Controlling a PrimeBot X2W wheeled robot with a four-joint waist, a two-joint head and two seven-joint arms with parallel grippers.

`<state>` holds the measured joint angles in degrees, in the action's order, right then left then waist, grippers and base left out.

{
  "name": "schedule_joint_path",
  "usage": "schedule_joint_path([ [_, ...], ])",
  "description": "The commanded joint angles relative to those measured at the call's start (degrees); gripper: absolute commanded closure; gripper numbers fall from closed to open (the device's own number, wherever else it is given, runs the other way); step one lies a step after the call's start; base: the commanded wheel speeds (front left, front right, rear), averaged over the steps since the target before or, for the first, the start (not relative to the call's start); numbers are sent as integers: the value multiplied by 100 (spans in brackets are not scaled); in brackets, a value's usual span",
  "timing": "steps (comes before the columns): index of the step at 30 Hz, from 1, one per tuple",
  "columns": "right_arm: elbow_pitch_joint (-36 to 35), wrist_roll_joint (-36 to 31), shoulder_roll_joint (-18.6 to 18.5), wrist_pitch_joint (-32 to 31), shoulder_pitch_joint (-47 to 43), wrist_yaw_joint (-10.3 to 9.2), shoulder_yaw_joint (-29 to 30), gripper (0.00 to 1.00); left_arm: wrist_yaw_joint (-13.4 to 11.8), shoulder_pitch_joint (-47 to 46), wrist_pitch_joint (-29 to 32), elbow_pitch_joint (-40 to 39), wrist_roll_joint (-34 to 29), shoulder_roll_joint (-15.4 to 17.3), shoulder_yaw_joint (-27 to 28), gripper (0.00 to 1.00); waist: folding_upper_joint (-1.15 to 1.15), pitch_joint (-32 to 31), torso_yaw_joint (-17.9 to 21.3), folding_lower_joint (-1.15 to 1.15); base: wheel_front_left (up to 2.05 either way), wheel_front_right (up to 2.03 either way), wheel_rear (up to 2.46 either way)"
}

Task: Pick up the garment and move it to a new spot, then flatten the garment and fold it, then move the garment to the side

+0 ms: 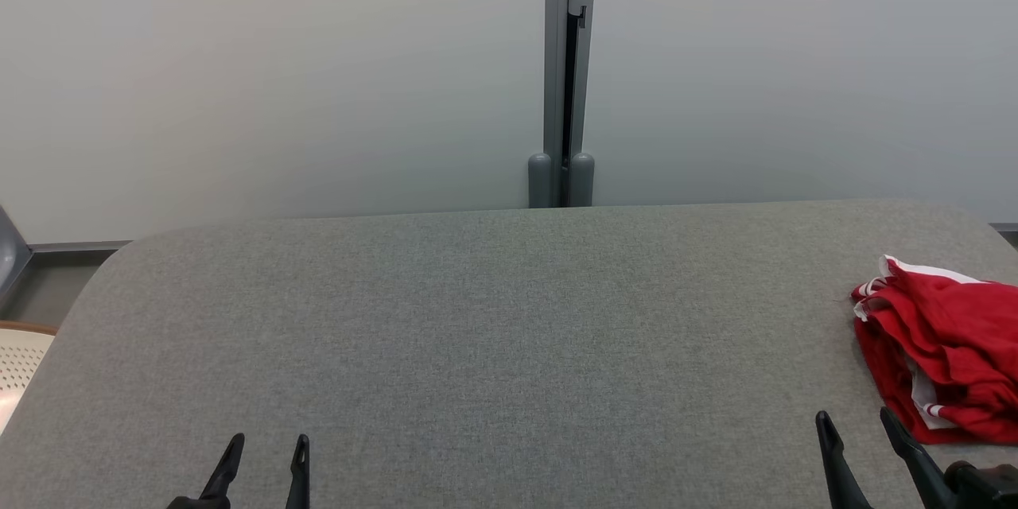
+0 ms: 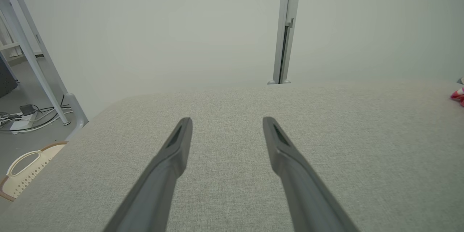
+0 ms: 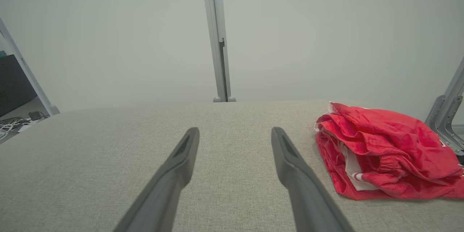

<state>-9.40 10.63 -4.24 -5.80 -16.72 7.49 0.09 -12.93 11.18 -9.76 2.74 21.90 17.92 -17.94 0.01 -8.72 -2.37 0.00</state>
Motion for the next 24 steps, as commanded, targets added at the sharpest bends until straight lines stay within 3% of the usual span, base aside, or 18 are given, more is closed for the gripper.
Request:
schedule_joint_path([
  [1, -35, 10, 8, -21, -61, -1, 19, 0, -6, -9, -7, 28, 48, 47, -6, 0, -1, 0, -3, 0, 0, 0, 0],
  [24, -49, 30, 53, -73, -64, -1, 26, 0, -8, -119, -76, 109, 134, 35, -53, 0, -1, 11, -23, 0, 0, 0, 0],
])
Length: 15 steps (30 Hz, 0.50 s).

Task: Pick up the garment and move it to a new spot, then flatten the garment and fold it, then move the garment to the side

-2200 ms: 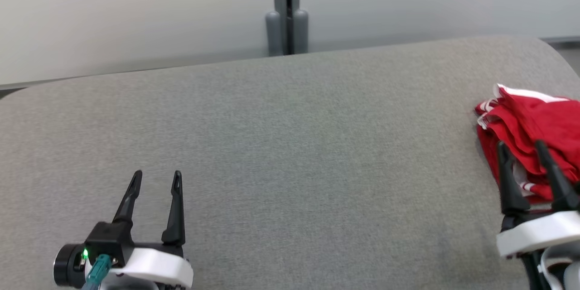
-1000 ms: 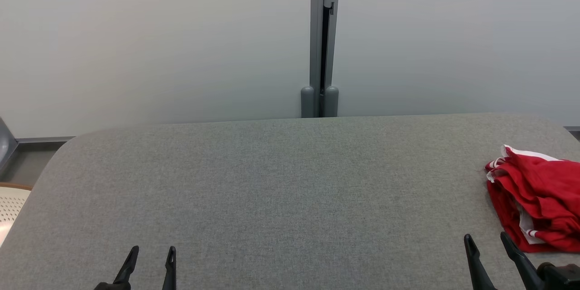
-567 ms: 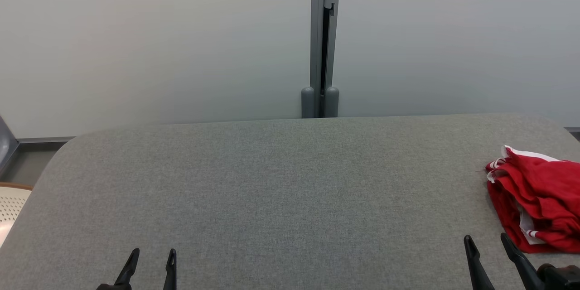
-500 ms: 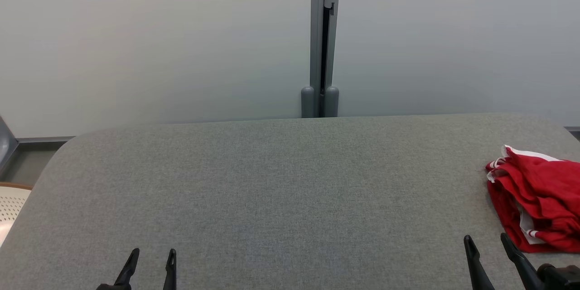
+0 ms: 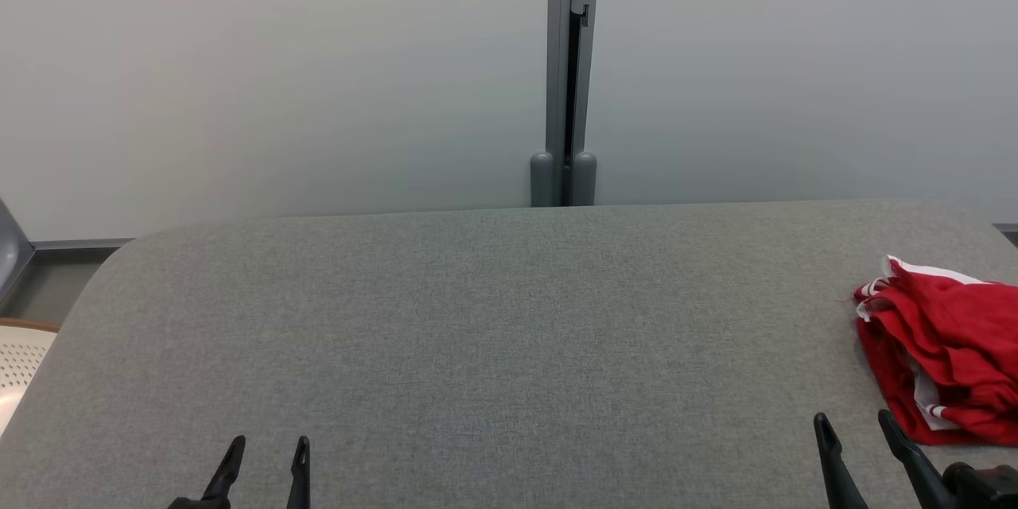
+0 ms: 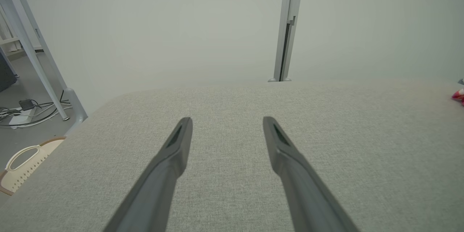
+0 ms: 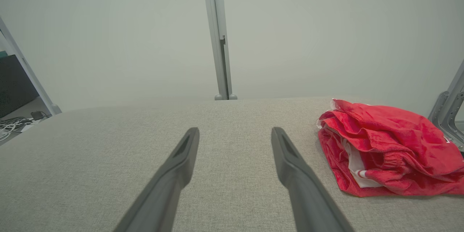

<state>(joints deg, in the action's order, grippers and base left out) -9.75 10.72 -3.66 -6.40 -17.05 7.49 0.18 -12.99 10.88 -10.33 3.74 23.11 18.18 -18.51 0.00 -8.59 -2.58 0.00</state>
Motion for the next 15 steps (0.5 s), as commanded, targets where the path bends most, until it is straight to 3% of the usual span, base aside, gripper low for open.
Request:
schedule_joint_path([
  [1, -19, 24, -2, -17, -33, -1, 17, 0, 2, -95, -19, 14, 16, 9, -2, 0, 0, -6, -6, 0, 0, 0, 0],
  [9, -44, 50, -4, -50, -10, -1, -8, 0, 51, -153, -31, 36, 55, -3, -67, 0, 0, 8, -20, 0, 0, 0, 0],
  [10, -50, 52, -5, -53, -10, -1, -3, 100, 72, -172, -38, 34, 61, -5, -80, 100, 0, 14, -25, 0, 0, 0, 0],
  [15, 175, 217, 49, -36, 1, 0, -45, 100, 101, 6, 12, 162, 214, -161, -79, 100, 0, 24, -19, 0, 0, 0, 0],
])
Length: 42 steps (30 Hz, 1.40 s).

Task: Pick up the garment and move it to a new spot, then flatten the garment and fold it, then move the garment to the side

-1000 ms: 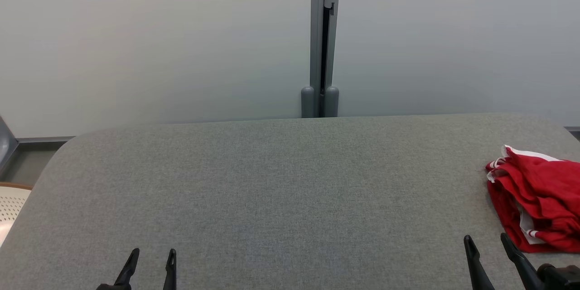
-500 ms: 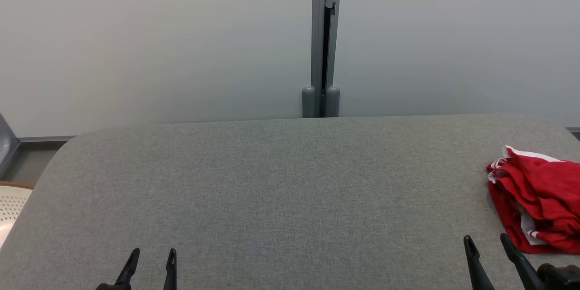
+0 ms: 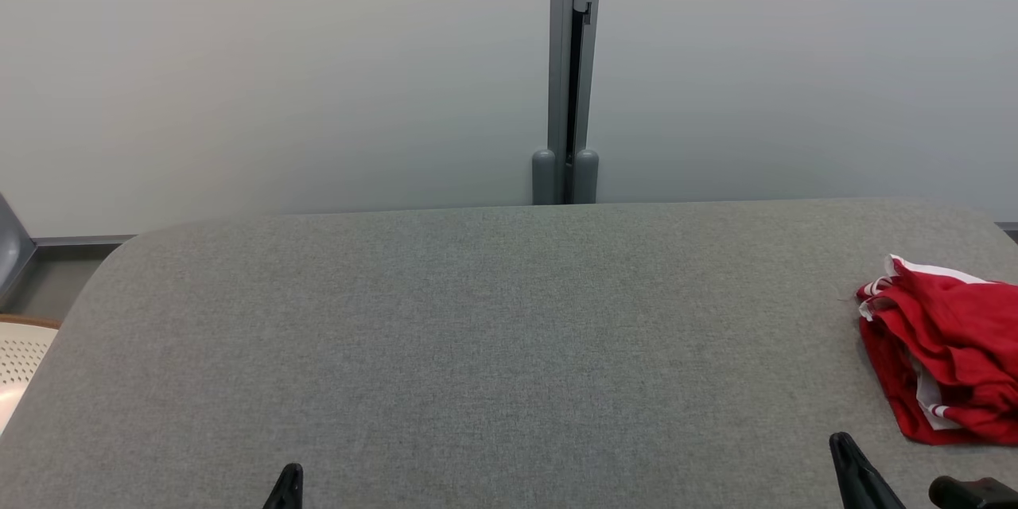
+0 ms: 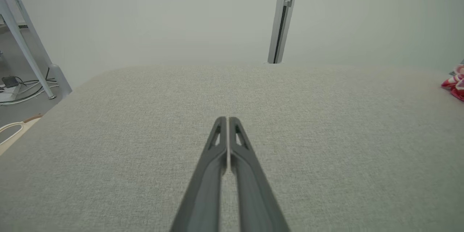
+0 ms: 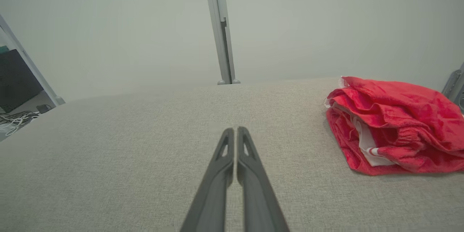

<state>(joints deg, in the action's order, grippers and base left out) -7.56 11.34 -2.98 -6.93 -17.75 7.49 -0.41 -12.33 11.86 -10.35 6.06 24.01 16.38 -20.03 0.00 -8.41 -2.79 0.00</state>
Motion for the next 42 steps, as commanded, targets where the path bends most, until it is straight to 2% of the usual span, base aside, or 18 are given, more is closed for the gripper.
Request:
schedule_joint_path([
  [1, -17, 276, -20, 21, 103, 0, 21, 100, 60, -114, 36, -67, 225, 0, 109, 100, 0, 13, 5, 0, 0, 0, 0],
  [27, 694, 2882, -65, 76, 874, 0, 187, 100, 700, -708, 537, 255, 2422, -394, 902, 100, 0, 192, 63, 0, 0, 0, 0],
  [42, 1011, 4057, -72, 93, 1220, 0, 276, 100, 988, -965, 780, 367, 3413, -588, 1275, 100, 0, 296, 96, 0, 0, 0, 0],
])
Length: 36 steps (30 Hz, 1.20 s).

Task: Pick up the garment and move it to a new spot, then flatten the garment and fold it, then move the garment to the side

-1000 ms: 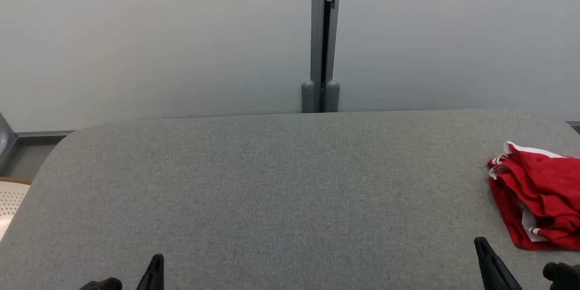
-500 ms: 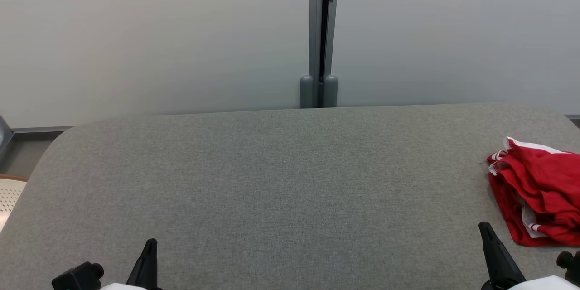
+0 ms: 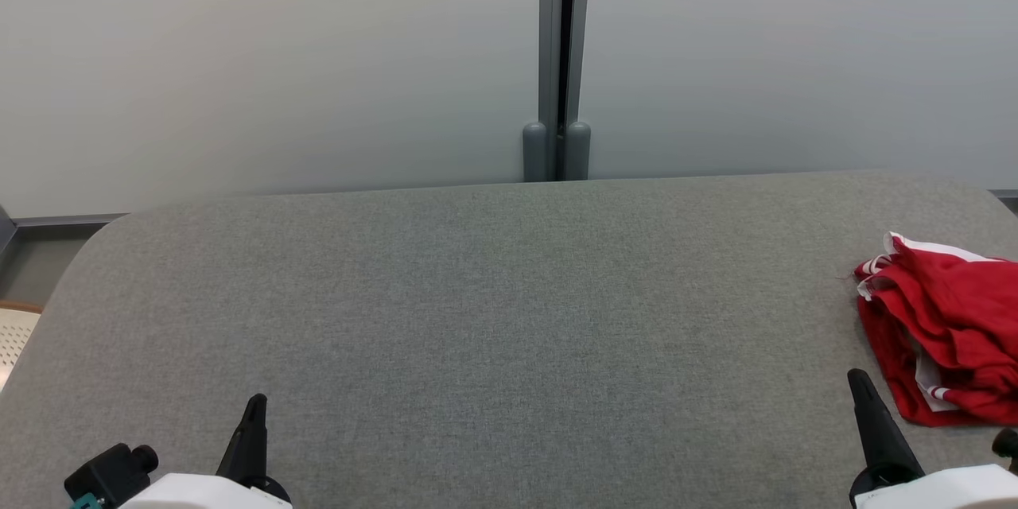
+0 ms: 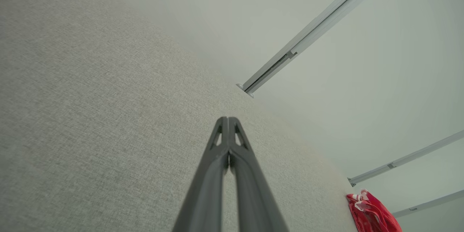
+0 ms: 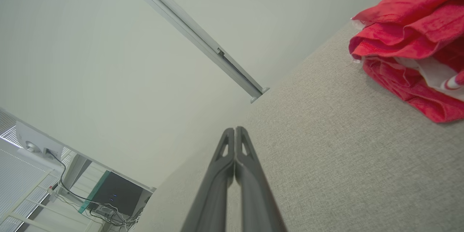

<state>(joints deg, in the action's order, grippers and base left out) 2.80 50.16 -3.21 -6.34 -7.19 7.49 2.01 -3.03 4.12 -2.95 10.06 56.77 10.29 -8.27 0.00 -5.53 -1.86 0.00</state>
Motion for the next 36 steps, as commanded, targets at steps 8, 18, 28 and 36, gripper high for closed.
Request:
schedule_joint_path([
  [8, 128, 731, -50, 41, 329, 0, 77, 100, 192, -312, 150, 19, 608, -76, 278, 100, 0, 63, 21, 0, 0, 0, 0],
  [18, 287, 1302, -49, 44, 496, 1, 127, 100, 332, -445, 276, 77, 1087, -173, 466, 100, 0, 126, 41, 0, 0, 0, 0],
  [28, 452, 1879, -46, 47, 672, 1, 182, 100, 487, -573, 396, 136, 1578, -276, 658, 100, 0, 195, 63, 0, 0, 0, 0],
  [36, 572, 2310, -43, 41, 800, 1, 220, 100, 591, -664, 487, 185, 1940, -351, 801, 100, 0, 250, 81, 0, 0, 0, 0],
])
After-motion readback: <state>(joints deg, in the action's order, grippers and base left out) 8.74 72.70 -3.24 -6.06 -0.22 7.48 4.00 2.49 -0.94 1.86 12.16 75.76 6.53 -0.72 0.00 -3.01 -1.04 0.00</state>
